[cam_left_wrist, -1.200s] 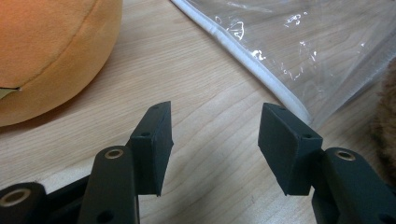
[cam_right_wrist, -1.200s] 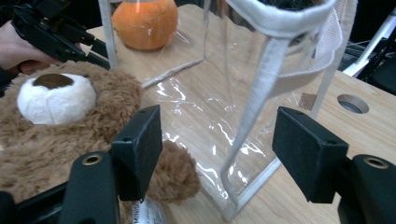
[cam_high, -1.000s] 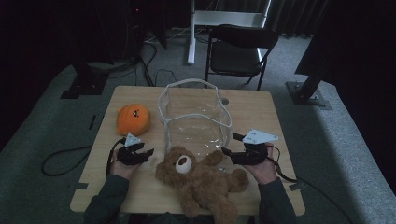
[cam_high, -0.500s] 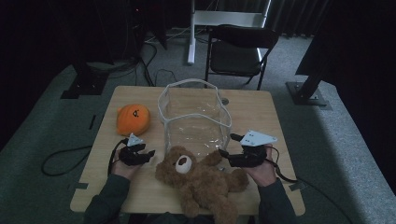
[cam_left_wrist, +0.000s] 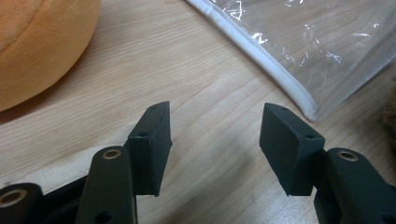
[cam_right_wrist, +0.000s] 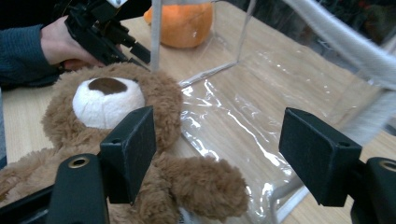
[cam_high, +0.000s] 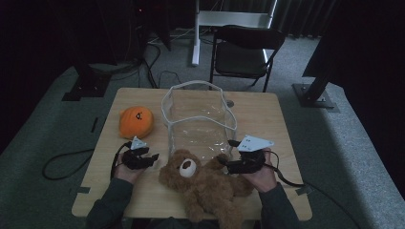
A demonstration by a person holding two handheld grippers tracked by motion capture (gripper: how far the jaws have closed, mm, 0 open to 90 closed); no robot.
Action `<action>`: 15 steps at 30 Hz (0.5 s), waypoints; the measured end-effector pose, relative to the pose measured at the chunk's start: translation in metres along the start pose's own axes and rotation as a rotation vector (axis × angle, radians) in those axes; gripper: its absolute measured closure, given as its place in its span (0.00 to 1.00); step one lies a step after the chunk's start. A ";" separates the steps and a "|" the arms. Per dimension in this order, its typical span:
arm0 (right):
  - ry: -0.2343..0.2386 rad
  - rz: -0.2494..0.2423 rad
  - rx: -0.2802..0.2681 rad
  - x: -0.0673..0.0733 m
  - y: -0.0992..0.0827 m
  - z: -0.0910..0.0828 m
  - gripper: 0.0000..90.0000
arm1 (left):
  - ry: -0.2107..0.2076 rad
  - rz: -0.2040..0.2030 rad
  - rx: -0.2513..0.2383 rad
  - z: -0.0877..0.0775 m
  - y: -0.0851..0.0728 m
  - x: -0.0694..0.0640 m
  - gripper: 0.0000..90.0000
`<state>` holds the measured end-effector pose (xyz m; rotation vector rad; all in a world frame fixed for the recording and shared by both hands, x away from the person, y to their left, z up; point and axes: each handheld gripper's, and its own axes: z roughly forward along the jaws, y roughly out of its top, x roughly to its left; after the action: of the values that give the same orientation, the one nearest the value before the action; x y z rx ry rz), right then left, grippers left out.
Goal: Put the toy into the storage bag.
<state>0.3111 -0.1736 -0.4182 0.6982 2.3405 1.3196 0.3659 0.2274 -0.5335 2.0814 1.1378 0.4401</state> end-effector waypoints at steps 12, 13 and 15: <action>0.049 0.002 0.027 0.009 -0.001 0.012 0.25 | -0.005 0.002 0.004 0.000 0.000 -0.002 0.49; 0.054 -0.004 0.031 0.011 0.000 0.013 0.25 | -0.005 0.003 0.004 -0.001 0.000 -0.002 0.49; 0.065 -0.011 0.035 0.015 0.001 0.016 0.23 | -0.005 0.002 0.005 -0.001 0.000 -0.002 0.49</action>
<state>0.3081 -0.1535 -0.4260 0.6612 2.4206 1.3190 0.3646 0.2259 -0.5329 2.0872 1.1351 0.4339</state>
